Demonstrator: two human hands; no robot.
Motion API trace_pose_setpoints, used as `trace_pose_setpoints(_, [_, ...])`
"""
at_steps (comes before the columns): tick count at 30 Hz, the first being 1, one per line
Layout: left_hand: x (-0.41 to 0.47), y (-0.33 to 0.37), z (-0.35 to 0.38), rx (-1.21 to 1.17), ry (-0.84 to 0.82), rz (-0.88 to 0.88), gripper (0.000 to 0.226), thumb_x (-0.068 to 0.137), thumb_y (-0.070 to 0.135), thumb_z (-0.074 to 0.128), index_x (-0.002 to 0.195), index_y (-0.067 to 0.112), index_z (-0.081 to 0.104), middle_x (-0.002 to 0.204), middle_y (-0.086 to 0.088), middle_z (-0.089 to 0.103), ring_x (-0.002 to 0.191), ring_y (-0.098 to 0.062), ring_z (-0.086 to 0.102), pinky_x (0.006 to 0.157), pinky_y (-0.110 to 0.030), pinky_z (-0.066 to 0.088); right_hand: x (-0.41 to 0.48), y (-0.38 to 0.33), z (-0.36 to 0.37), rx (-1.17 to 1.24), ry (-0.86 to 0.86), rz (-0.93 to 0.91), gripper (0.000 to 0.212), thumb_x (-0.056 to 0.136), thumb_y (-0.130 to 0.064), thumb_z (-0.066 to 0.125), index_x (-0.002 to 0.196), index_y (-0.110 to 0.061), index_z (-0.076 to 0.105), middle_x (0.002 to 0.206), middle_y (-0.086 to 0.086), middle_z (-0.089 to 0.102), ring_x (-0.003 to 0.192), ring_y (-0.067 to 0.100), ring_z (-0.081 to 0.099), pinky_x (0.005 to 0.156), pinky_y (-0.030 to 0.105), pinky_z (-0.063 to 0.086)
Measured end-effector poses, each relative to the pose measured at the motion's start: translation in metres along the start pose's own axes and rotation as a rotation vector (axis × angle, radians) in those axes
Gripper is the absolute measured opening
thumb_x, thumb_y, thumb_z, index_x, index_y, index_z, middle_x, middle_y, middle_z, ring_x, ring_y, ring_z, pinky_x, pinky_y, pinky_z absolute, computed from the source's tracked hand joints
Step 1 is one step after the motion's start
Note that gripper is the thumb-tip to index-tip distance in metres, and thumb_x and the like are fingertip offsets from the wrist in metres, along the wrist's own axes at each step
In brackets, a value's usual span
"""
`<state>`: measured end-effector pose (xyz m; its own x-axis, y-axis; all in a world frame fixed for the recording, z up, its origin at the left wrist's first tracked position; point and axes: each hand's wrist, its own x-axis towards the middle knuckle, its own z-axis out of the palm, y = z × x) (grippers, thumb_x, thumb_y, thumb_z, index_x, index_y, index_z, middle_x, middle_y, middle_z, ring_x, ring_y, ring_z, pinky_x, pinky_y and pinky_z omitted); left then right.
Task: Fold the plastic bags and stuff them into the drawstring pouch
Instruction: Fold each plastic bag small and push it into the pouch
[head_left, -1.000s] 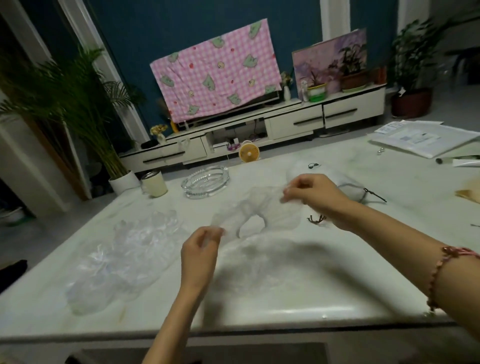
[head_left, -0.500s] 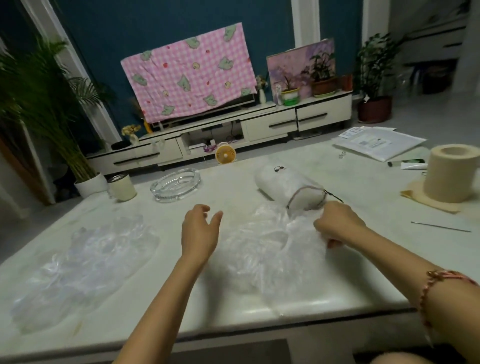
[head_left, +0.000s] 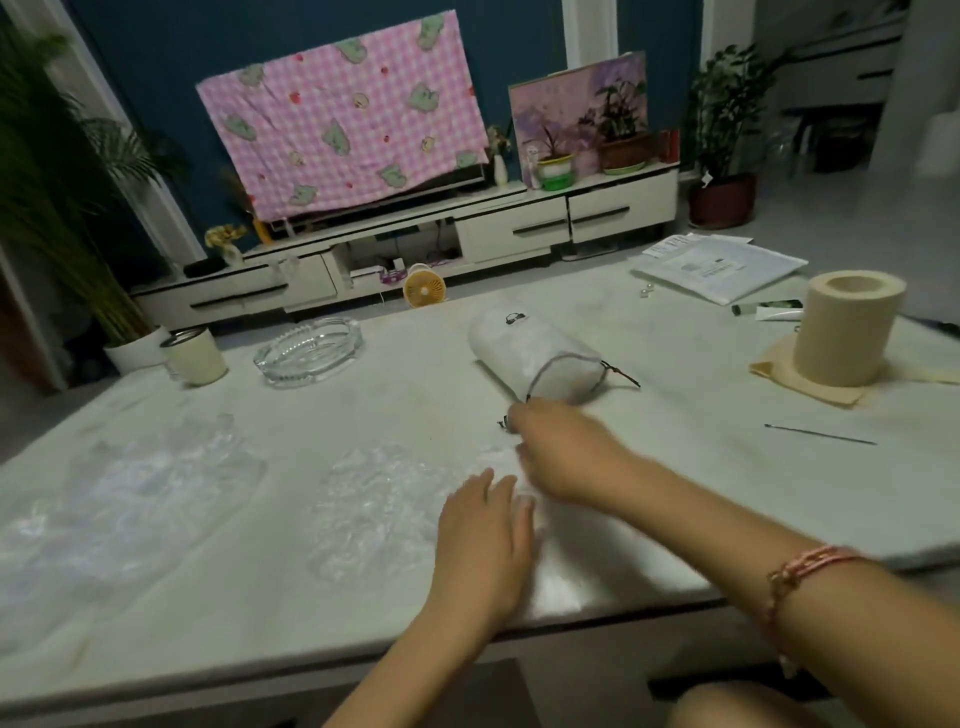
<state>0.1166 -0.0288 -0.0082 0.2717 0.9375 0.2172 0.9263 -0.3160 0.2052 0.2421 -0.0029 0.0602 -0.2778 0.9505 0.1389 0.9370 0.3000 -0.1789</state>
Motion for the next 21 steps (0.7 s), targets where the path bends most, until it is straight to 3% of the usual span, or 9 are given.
trace_pose_setpoints(1, [0.003,-0.002,-0.004,0.013,0.062,0.017,0.072,0.085,0.045,0.011,0.129,0.009,0.055,0.137,-0.015,0.051,0.127,-0.03,0.048,0.105,-0.037,0.037,0.0,-0.002,0.018,0.074,0.007,-0.055,0.037,0.095,-0.016,0.042,0.131,-0.008,0.044,0.138,0.014,0.045,0.127,0.028,0.042,0.101,0.034,0.035])
trace_pose_setpoints(2, [0.005,-0.004,-0.004,0.053,0.075,0.009,0.073,0.085,0.043,0.007,0.133,0.008,0.051,0.141,-0.016,0.046,0.131,-0.03,0.044,0.108,-0.039,0.033,0.0,-0.001,0.035,0.093,-0.008,-0.085,0.041,0.097,-0.02,0.034,0.136,-0.008,0.04,0.145,0.015,0.037,0.133,0.027,0.034,0.107,0.033,0.027])
trace_pose_setpoints(4, [0.004,-0.011,0.0,0.098,-0.078,-0.056,0.073,0.09,0.047,-0.006,0.15,0.015,0.019,0.158,-0.009,0.009,0.146,-0.023,0.006,0.117,-0.037,0.002,-0.002,0.01,0.057,0.052,-0.045,-0.097,0.055,0.1,-0.037,0.016,0.146,-0.01,0.027,0.156,0.012,0.018,0.143,0.025,0.016,0.114,0.031,0.01])
trace_pose_setpoints(6, [0.002,-0.02,0.006,0.055,-0.168,-0.147,0.06,0.098,0.05,0.005,0.151,0.021,0.002,0.159,-0.005,-0.009,0.145,-0.019,-0.013,0.116,-0.034,-0.011,-0.004,0.025,0.065,0.039,-0.153,-0.075,0.059,0.101,-0.047,0.016,0.151,-0.017,0.014,0.16,0.006,0.002,0.147,0.02,0.0,0.117,0.032,-0.002])
trace_pose_setpoints(11, [0.002,-0.03,0.008,0.056,-0.206,-0.151,0.062,0.097,0.055,0.015,0.151,0.028,0.001,0.158,-0.005,-0.011,0.145,-0.019,-0.014,0.115,-0.033,-0.012,-0.007,0.049,0.065,0.017,-0.208,-0.079,0.065,0.097,-0.057,0.018,0.152,-0.025,0.004,0.159,-0.001,-0.007,0.146,0.014,-0.008,0.117,0.031,-0.008])
trace_pose_setpoints(14, [0.001,-0.031,0.007,0.044,-0.196,-0.146,0.062,0.097,0.055,0.016,0.151,0.028,0.004,0.159,-0.004,-0.009,0.145,-0.018,-0.013,0.116,-0.033,-0.011,-0.01,0.048,0.066,0.041,-0.122,-0.088,0.061,0.098,-0.053,0.021,0.151,-0.022,0.015,0.16,0.0,0.004,0.146,0.015,0.002,0.116,0.029,-0.003])
trace_pose_setpoints(17, [-0.006,-0.032,0.006,-0.046,-0.02,-0.013,0.063,0.097,0.055,0.017,0.148,0.02,0.026,0.158,-0.004,0.012,0.146,-0.017,0.005,0.117,-0.029,-0.004,-0.011,0.044,0.062,0.276,0.079,-0.052,0.046,0.099,-0.041,0.037,0.136,-0.016,0.046,0.144,0.004,0.044,0.134,0.019,0.035,0.108,0.026,0.021])
trace_pose_setpoints(19, [-0.016,-0.035,0.003,-0.126,0.172,0.178,0.061,0.095,0.059,0.021,0.128,0.021,0.055,0.142,0.0,0.046,0.133,-0.011,0.035,0.113,-0.027,0.021,-0.01,0.045,0.049,0.489,0.184,0.01,0.035,0.097,-0.033,0.047,0.125,-0.014,0.057,0.128,0.001,0.058,0.12,0.016,0.049,0.096,0.021,0.033])
trace_pose_setpoints(21, [-0.027,-0.036,-0.001,-0.203,0.161,0.326,0.054,0.092,0.064,0.031,0.113,0.026,0.062,0.121,0.01,0.057,0.112,0.004,0.042,0.093,-0.016,0.04,-0.008,0.049,0.028,0.586,0.164,0.014,0.021,0.094,-0.022,0.056,0.111,-0.013,0.064,0.109,-0.001,0.065,0.103,0.014,0.056,0.081,0.015,0.038])
